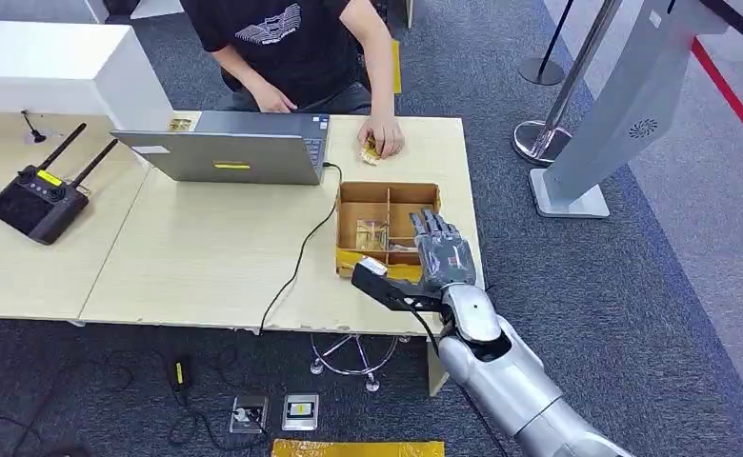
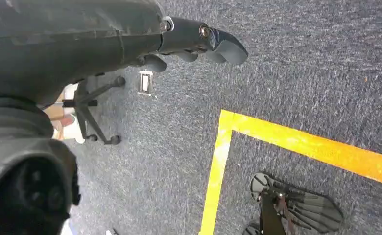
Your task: Pass the card to the sensor for recognition and then transmit it.
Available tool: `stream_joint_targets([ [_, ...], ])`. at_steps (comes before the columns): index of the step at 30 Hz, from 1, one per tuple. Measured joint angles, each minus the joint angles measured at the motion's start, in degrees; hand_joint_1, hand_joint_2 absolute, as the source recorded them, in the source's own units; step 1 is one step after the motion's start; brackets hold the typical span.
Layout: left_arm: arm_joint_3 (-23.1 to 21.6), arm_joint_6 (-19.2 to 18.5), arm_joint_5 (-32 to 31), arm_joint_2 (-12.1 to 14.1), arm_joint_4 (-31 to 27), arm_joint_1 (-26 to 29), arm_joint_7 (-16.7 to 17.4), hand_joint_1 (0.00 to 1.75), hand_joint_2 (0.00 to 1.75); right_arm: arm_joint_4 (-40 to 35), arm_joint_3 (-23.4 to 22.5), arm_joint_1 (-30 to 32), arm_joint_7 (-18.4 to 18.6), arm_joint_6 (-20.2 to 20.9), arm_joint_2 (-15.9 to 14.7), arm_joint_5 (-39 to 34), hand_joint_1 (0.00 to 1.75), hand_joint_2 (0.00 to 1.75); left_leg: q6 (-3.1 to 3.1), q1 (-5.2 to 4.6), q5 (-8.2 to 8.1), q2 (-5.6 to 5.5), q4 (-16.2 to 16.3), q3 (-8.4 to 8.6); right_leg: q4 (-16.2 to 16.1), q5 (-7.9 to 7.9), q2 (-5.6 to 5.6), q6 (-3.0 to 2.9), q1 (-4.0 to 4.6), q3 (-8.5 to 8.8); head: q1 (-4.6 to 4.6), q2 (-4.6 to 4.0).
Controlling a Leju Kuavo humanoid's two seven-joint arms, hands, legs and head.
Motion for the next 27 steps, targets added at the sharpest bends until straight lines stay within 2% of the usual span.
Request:
stream_joint_targets([
  [12, 0.0, -0.31, -0.28, 0.02, 0.0, 0.0, -0.02, 0.0, 0.0, -1.05, -0.55, 0.5, -0.04, 0.46, 0.04, 1.37, 0.0, 1.75, 0.0, 0.0, 0.0, 0.0, 0.0, 0.0, 0.0, 0.0, 0.0, 0.0, 0.0, 0.0, 0.0, 0.0],
  [27, -0.04, -0.55, -0.53, 0.22, 0.0, -0.07, -0.7, 0.0, 0.0, 1.07, -0.57, 0.87, -1.14, -2.44, 2.27, 4.37, 0.0, 1.75, 0.0, 0.0, 0.0, -0.01, 0.0, -0.02, 0.0, 0.0, -0.01, 0.0, 0.0, 0.0, 0.0, 0.0],
])
